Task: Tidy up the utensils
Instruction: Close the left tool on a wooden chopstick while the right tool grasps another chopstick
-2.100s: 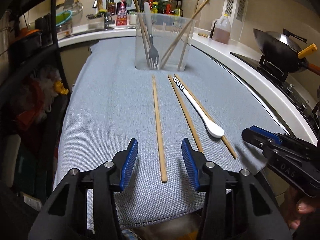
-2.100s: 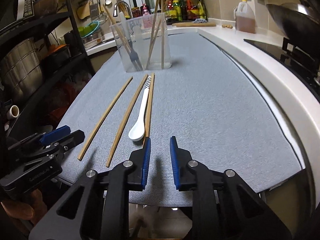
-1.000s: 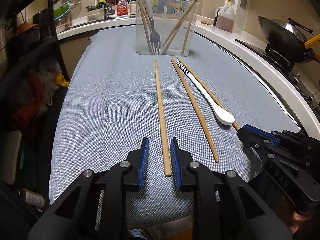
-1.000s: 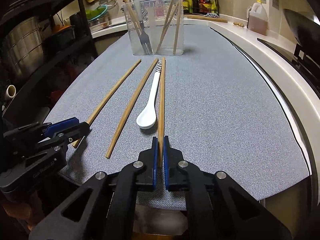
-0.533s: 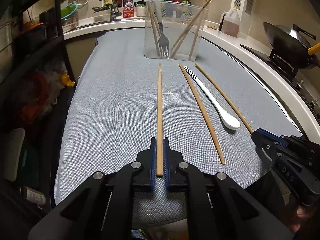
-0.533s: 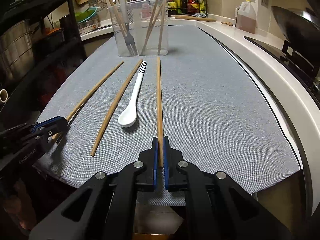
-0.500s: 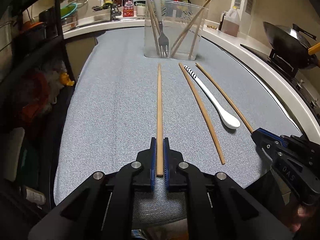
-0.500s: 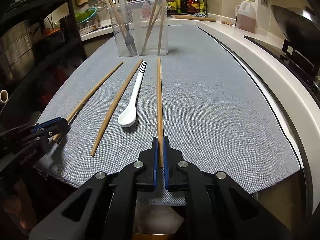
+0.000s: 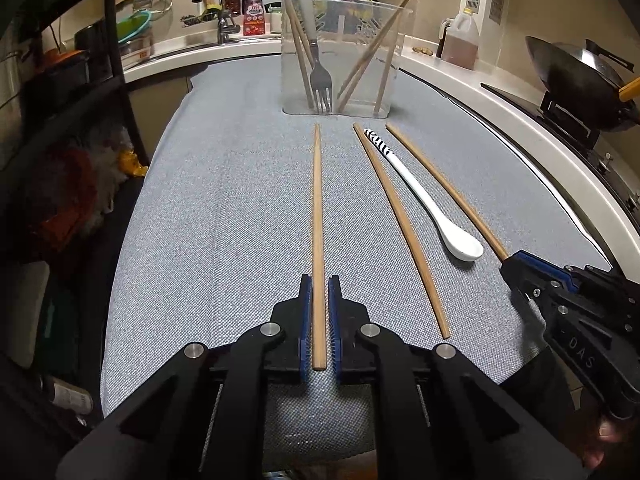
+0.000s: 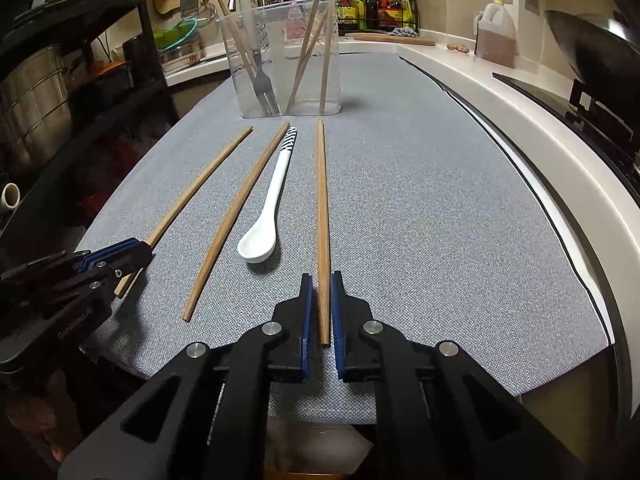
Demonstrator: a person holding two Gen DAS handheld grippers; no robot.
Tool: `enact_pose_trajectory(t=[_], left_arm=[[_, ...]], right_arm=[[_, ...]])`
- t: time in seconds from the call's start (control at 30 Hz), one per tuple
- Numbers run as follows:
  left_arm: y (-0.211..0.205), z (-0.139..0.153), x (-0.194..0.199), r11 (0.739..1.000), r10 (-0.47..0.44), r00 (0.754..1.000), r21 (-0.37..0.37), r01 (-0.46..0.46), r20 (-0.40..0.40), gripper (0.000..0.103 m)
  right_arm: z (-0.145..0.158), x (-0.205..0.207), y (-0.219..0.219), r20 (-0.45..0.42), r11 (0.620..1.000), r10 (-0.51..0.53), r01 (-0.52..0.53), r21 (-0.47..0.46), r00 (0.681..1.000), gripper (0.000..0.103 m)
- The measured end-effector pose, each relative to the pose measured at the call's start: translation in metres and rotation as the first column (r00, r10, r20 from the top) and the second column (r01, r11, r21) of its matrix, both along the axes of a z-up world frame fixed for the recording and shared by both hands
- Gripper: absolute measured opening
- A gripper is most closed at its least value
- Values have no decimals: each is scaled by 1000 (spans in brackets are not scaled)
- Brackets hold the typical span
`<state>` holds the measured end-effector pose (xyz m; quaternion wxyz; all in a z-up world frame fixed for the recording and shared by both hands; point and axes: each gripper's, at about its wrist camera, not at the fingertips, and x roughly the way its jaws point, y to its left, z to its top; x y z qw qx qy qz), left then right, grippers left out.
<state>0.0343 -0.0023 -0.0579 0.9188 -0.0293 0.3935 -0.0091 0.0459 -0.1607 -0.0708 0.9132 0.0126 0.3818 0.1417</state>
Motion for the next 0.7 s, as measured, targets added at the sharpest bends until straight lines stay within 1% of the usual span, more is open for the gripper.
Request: enact_pose_trajectory(t=[0.53, 0.63, 0.7], left_arm=[[-4, -1, 5, 1000, 2, 1000, 20, -2, 18, 8], [-4, 0, 5, 1000, 0, 1000, 17, 0, 17, 7], [-3, 0, 5, 1000, -1, 1000, 13, 0, 15, 7]], right_arm=[[0, 0, 4, 31, 1000, 6, -6, -19, 999, 10], [0, 0, 5, 33, 1000, 16, -15, -27, 999, 7], [1, 0, 5, 27, 999, 20, -20, -28, 999, 6]])
